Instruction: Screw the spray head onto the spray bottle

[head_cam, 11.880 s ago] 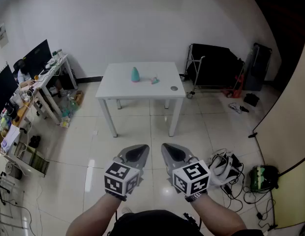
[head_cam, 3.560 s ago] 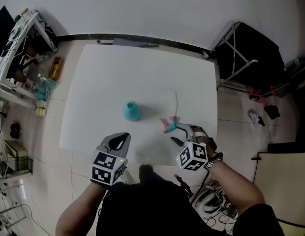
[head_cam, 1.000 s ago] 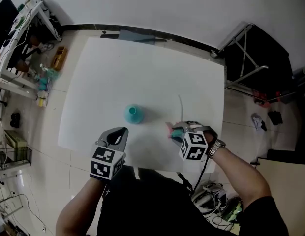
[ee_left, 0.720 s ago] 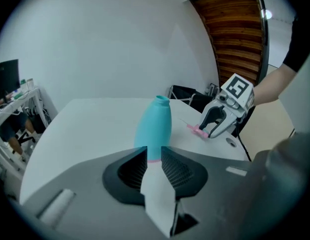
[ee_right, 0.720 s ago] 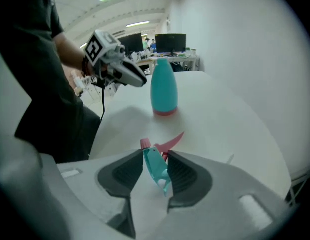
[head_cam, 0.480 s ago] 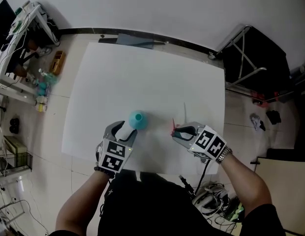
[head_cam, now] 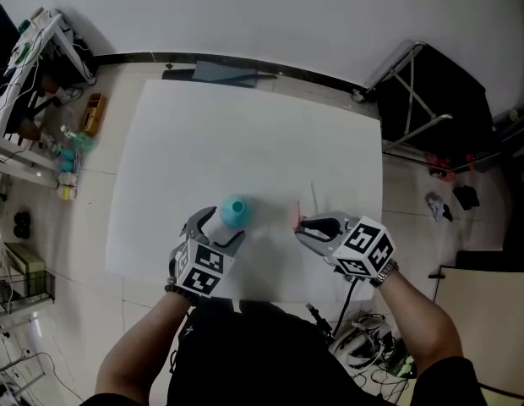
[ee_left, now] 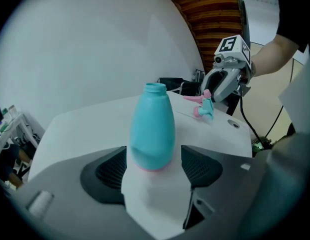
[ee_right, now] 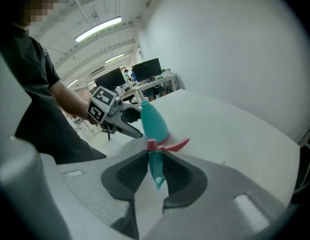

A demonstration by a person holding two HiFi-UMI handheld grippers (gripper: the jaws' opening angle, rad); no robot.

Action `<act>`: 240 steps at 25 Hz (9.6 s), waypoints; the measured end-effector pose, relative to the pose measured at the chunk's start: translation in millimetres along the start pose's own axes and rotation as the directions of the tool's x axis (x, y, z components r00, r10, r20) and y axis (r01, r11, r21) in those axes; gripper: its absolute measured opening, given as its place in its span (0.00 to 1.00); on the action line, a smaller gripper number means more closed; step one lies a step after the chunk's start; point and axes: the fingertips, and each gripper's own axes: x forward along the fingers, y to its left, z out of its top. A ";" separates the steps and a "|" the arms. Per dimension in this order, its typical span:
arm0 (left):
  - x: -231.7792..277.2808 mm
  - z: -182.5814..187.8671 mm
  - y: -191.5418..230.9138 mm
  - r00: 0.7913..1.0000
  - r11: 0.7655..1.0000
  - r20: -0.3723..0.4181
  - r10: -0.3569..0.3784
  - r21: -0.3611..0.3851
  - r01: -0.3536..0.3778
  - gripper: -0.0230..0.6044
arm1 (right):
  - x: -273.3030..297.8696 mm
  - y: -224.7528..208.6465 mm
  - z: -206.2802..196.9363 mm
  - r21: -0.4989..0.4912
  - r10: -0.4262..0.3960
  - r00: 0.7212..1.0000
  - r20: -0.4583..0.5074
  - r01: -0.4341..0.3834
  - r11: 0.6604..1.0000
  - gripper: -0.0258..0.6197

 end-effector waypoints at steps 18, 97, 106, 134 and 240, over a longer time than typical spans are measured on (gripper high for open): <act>32.5 13.5 -3.1 0.999 0.997 0.041 0.018 0.078 -0.021 0.79 | -26.0 -1.7 26.7 0.253 0.002 0.974 0.225 -0.061 0.965 0.03; 102.0 34.4 -95.3 0.983 0.979 -0.178 0.054 0.205 -0.017 0.16 | 56.0 -52.0 -67.0 -0.603 -0.171 0.952 -0.254 -0.018 0.797 0.27; 94.1 38.0 -98.8 0.988 0.981 -0.151 0.032 0.196 -0.002 0.11 | 47.4 -46.5 -58.4 -0.599 -0.182 0.961 -0.211 0.020 0.800 0.27; 33.4 129.7 -119.6 0.976 0.968 0.076 -0.206 -0.132 0.215 0.10 | -27.1 -36.0 0.8 -0.941 -0.546 0.829 0.122 0.271 0.201 0.38; 46.0 13.0 -1.8 0.991 0.912 -0.123 -0.060 0.396 0.105 0.68 | 13.5 25.8 100.6 -0.741 -0.471 0.690 -0.550 -0.143 0.656 0.12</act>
